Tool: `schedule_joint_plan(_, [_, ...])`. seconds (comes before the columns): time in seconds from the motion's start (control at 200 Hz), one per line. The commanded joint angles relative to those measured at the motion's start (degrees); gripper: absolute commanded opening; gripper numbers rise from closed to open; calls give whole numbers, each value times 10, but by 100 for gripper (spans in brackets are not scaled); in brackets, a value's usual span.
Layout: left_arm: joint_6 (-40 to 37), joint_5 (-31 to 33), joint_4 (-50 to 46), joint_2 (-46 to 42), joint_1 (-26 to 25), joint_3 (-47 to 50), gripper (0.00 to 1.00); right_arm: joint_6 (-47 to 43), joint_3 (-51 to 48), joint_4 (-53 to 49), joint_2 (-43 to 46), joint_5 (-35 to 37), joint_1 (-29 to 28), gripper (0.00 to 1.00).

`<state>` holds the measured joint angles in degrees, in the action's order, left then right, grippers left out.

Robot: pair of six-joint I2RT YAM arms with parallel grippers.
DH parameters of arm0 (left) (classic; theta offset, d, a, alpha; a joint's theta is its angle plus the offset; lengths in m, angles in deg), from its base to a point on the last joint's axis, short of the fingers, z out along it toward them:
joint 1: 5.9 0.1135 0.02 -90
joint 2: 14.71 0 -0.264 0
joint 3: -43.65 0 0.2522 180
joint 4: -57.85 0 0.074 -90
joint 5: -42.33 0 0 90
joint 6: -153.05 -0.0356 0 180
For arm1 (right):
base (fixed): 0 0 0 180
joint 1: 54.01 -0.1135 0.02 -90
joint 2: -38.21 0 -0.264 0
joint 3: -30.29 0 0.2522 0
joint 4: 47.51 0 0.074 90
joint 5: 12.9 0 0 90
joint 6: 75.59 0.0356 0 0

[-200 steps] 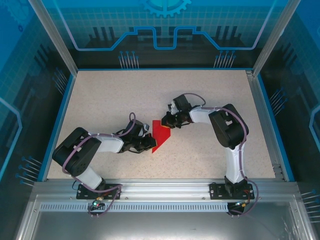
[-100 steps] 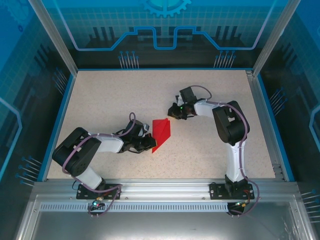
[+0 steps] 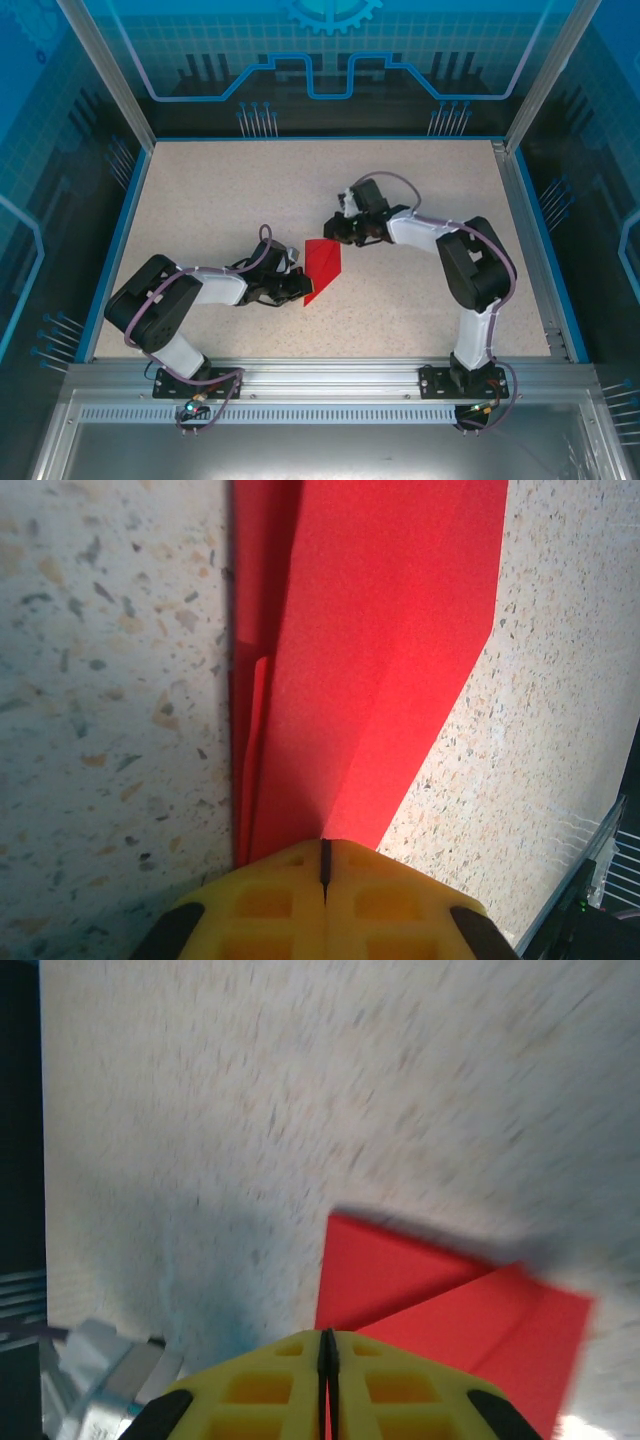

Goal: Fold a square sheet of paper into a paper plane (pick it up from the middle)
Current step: Fourth fold the wing at the center of the table.

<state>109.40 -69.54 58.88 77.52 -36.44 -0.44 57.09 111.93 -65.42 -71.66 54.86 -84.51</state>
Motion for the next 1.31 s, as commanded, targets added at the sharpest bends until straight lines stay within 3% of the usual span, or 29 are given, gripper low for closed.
schedule_joint_plan(0.0, [-24, 33, -150, 30, 3, 27, 0, 26, -27, 25, -17, -26, -24, 10])
schedule_joint_plan(0.205, [-28, 28, -153, 34, 2, 23, 0, 49, -51, 48, -56, -31, -39, 9])
schedule_joint_plan(0.445, [-41, 7, -194, 19, 3, 21, 0, 52, -63, 20, -79, 11, -34, 8])
schedule_joint_plan(0.895, [-46, -45, -256, -27, 3, 39, 1, 56, -73, 14, -83, 26, -33, 7])
schedule_joint_plan(1.3, [-43, -39, -320, -88, 2, 63, 4, 59, -72, 10, -84, 27, -33, 8])
